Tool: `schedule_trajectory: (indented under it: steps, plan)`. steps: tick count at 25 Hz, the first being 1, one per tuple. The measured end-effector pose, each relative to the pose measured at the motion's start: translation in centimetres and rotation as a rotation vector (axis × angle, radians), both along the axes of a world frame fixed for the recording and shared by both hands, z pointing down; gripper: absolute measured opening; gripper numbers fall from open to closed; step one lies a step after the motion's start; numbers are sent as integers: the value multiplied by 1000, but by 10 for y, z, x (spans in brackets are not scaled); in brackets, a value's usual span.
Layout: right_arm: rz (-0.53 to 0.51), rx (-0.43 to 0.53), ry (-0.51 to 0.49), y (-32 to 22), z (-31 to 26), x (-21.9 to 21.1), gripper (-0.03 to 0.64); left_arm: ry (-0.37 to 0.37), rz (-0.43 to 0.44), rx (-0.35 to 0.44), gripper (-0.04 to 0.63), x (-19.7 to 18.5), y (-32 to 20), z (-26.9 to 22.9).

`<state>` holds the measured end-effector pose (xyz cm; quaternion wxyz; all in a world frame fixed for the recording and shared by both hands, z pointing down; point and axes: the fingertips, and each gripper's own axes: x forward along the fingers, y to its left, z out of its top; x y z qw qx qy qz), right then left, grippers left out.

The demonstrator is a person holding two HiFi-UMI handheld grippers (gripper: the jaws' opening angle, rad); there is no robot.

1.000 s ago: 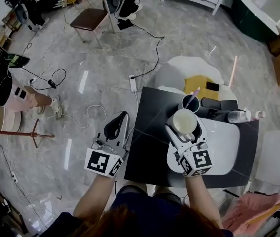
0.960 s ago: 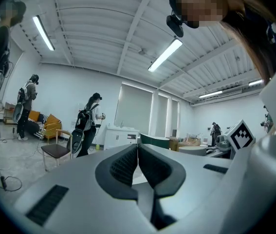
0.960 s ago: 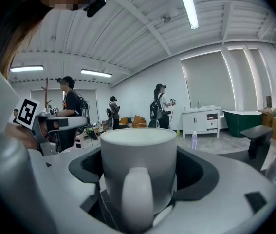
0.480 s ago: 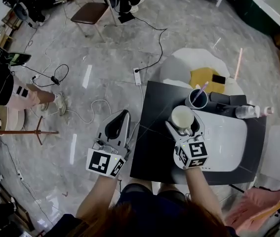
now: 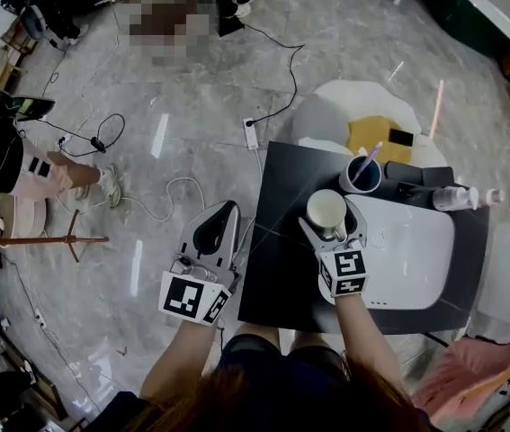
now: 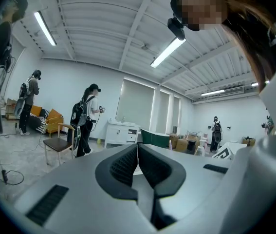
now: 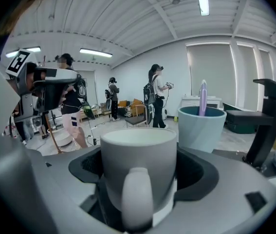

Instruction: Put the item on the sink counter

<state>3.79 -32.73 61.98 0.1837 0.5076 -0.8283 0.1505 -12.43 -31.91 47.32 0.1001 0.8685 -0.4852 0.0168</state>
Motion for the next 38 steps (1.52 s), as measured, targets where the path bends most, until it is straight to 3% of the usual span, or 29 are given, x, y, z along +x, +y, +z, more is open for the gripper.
schedule_trajectory:
  steps: [9, 27, 38]
  plan:
    - [22, 0, -33, -4, 12, 1, 442, -7, -7, -4, 23, -1, -1, 4]
    - [18, 21, 28, -32, 23, -3, 442, -11, -15, -9, 23, -5, 1, 10]
    - [12, -2, -10, -40, 23, -7, 453, -7, -11, -11, 23, -7, 1, 11]
